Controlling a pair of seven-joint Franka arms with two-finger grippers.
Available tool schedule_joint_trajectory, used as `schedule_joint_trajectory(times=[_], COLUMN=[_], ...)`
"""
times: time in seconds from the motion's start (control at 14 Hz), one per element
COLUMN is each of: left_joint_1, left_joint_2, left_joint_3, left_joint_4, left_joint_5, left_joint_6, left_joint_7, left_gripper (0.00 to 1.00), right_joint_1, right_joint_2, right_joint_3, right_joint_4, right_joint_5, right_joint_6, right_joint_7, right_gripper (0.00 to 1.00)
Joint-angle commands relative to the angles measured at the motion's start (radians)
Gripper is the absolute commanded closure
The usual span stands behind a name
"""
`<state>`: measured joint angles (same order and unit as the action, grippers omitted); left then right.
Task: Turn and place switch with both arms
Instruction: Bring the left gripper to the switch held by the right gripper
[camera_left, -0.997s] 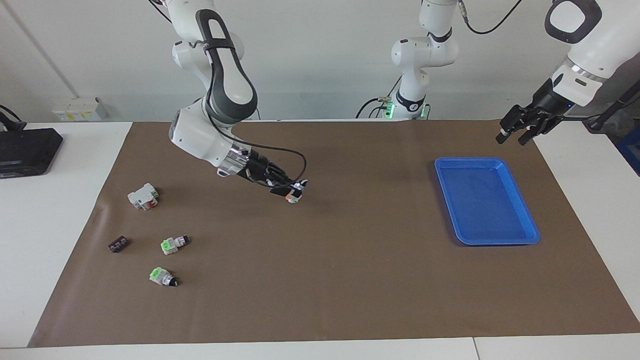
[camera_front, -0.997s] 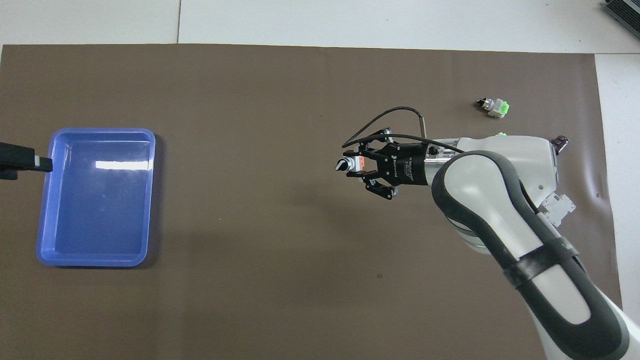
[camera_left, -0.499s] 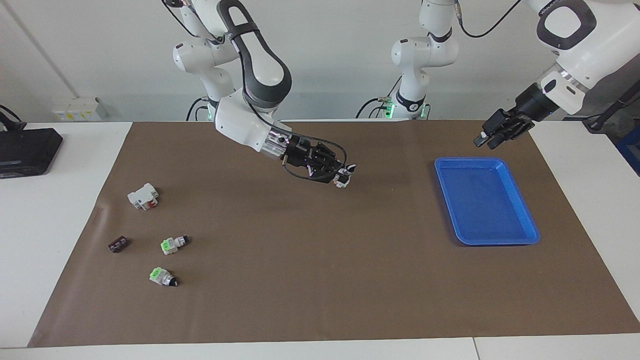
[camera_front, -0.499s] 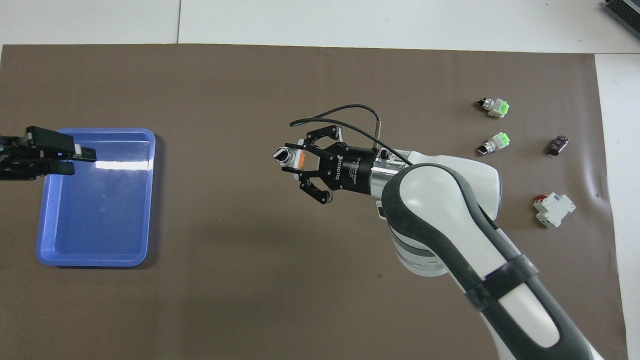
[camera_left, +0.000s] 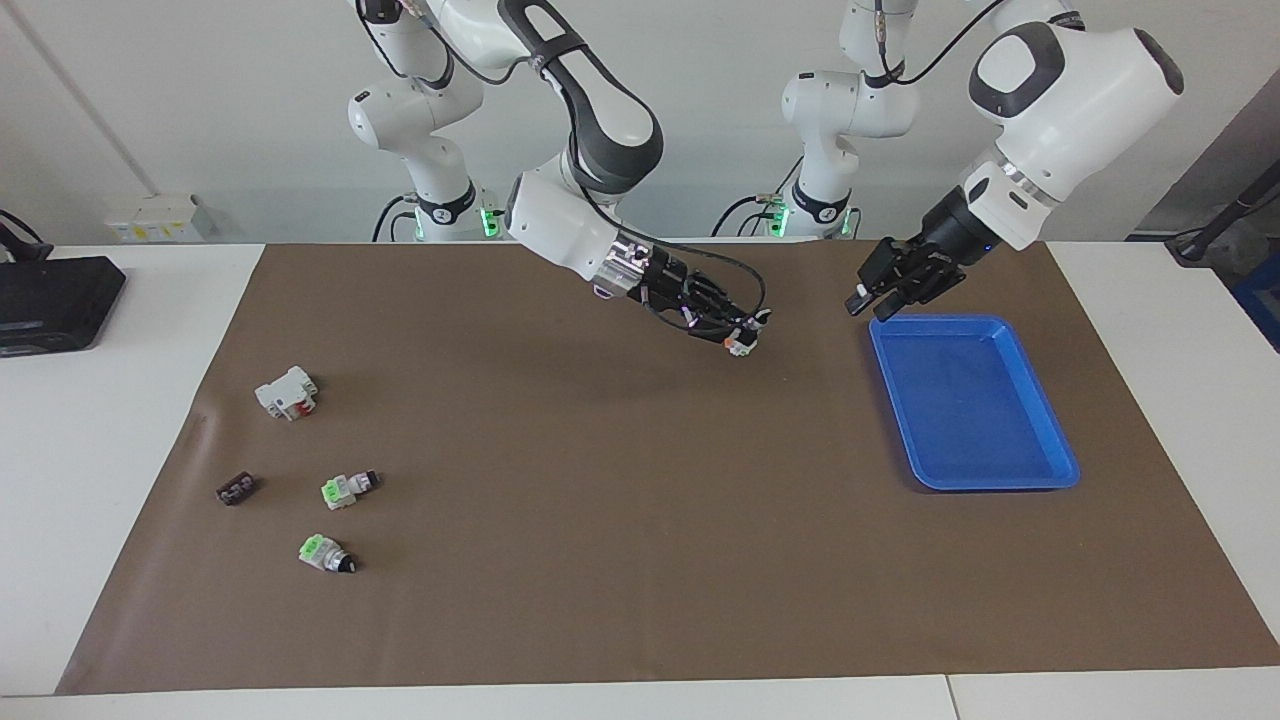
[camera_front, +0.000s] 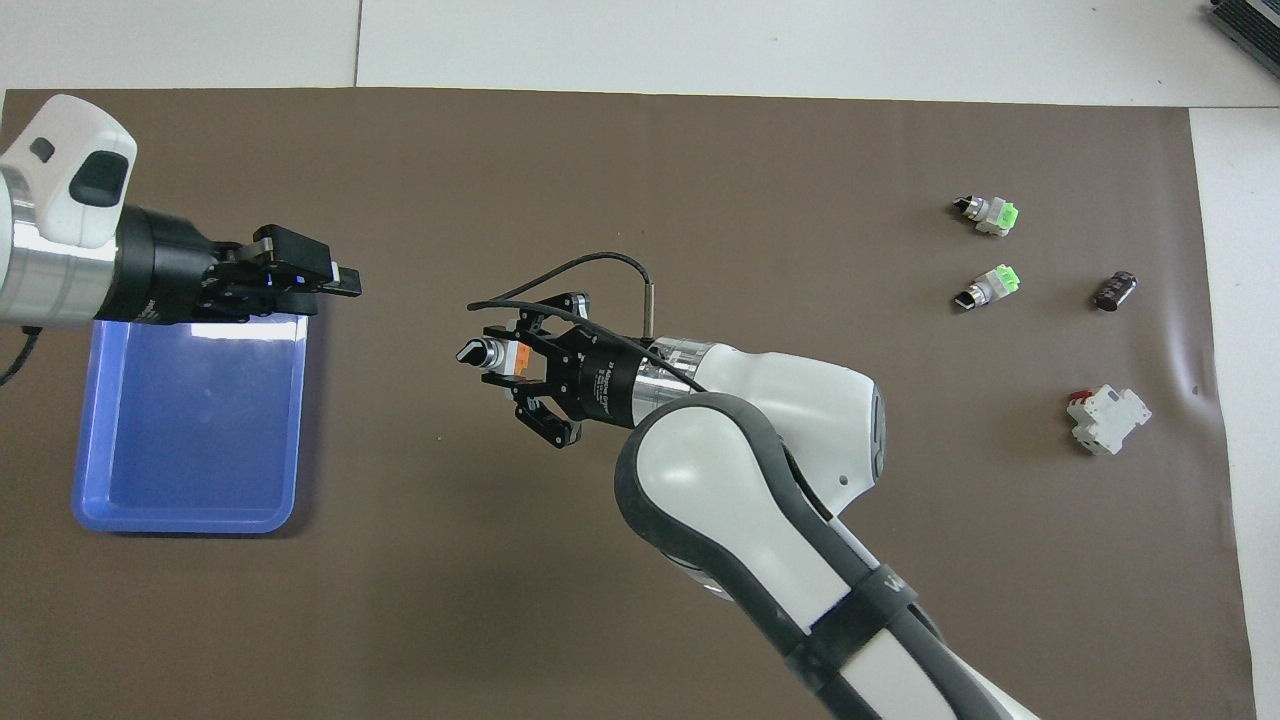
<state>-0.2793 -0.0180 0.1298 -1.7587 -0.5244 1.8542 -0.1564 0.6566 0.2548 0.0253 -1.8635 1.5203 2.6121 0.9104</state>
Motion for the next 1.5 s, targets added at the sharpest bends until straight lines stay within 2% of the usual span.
schedule_joint_trajectory(times=[0.0, 0.21, 0.36, 0.5, 0.71, 1.42], left_joint_1=[-0.046, -0.064, -0.064, -0.067, -0.069, -0.072], left_joint_2=[0.0, -0.011, -0.034, -0.066, -0.089, -0.088], left_joint_3=[0.013, 0.01, 0.01, 0.01, 0.01, 0.007], left_joint_4=[-0.001, -0.03, -0.076, -0.145, -0.197, -0.191], left_joint_5=[-0.012, -0.014, -0.02, -0.043, -0.049, -0.095], left_joint_6=[0.01, 0.013, 0.014, 0.054, 0.109, 0.099], left_joint_7=[0.055, 0.152, 0.253, 0.328, 0.498, 0.546], left_gripper=[0.52, 0.59, 0.67, 0.68, 0.66, 0.7], right_joint_1=[0.012, 0.038, 0.049, 0.051, 0.063, 0.066], right_joint_2=[0.026, 0.029, 0.034, 0.041, 0.061, 0.063], right_joint_3=[-0.004, -0.002, -0.002, -0.002, -0.002, -0.002], right_joint_4=[0.033, 0.04, 0.043, 0.066, 0.113, 0.121], right_joint_5=[-0.025, -0.023, -0.025, -0.025, -0.029, -0.031], right_joint_6=[0.022, 0.06, 0.095, 0.1, 0.102, 0.103], right_joint_7=[0.007, 0.016, 0.022, 0.025, 0.054, 0.05], right_gripper=[1.0, 1.0, 1.0, 1.0, 1.0, 1.0])
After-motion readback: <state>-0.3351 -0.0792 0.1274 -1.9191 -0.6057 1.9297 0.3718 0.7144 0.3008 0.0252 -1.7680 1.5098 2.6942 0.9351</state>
